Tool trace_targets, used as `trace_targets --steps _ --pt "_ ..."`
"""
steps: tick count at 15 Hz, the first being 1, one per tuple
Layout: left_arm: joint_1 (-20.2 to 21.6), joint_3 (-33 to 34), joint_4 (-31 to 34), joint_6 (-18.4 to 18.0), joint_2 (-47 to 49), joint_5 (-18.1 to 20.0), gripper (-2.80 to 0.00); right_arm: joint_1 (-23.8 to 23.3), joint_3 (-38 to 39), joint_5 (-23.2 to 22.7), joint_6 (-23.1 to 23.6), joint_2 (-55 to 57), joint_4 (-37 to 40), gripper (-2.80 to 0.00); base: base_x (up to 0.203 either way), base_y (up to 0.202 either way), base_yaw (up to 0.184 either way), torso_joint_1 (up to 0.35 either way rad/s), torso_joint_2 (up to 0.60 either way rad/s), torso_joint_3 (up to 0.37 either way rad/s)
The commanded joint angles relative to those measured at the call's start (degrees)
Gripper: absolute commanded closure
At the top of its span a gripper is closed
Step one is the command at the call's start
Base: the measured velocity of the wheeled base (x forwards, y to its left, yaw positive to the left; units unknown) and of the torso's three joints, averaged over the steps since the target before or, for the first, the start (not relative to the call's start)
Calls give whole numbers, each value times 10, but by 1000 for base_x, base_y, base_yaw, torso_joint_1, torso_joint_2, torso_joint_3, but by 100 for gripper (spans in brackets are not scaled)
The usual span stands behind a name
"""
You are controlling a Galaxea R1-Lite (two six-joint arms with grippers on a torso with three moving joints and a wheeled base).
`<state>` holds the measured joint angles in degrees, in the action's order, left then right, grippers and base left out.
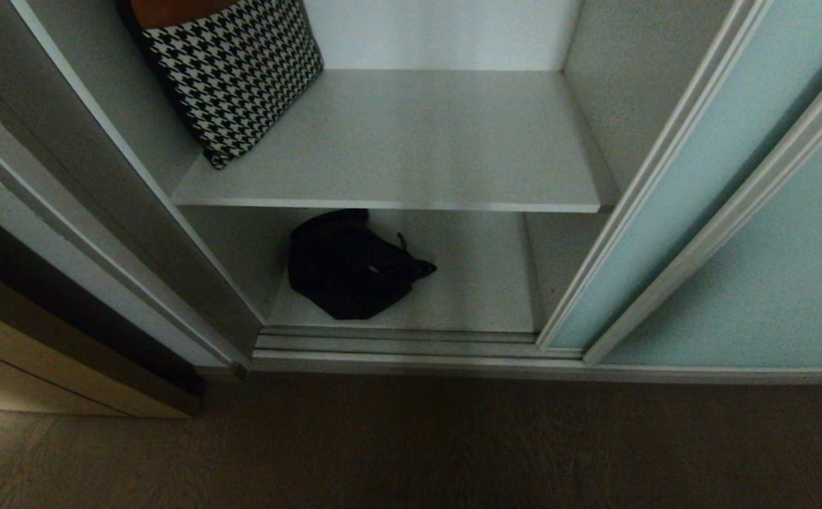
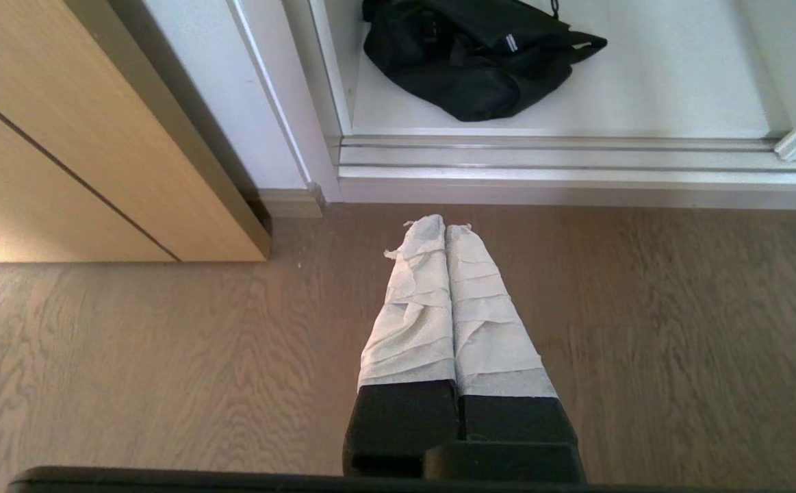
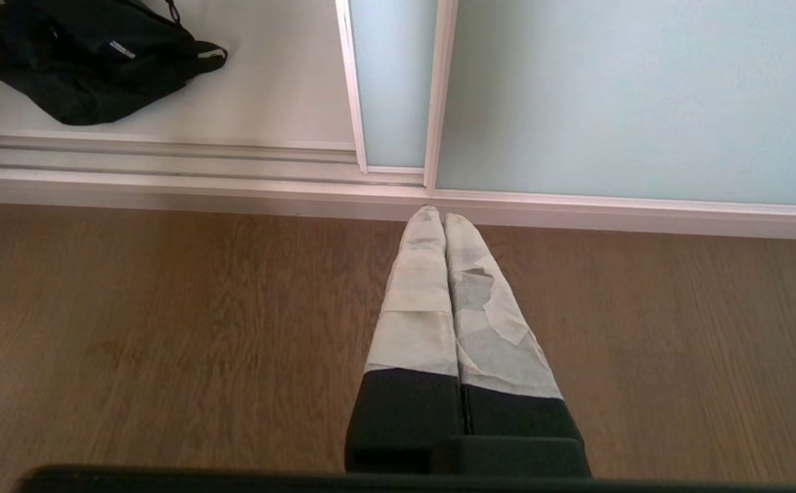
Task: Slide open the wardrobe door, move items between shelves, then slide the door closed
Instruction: Place the bag on the higher shelf
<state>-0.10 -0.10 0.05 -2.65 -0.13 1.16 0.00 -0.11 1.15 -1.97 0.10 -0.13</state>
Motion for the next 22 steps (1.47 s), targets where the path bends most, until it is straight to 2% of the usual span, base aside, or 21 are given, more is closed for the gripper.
trace_targets --steps 1,17,22 --pt "0 0 0 -1 1 0 0 0 1 0 0 0 0 0 0 0 0 0 0 0" --pt "0 -1 0 4 1 0 0 0 0 0 0 0 0 0 0 0 0 0 0 0" --pt "0 0 0 4 1 1 0 0 1 0 0 0 0 0 0 0 0 2 5 -129"
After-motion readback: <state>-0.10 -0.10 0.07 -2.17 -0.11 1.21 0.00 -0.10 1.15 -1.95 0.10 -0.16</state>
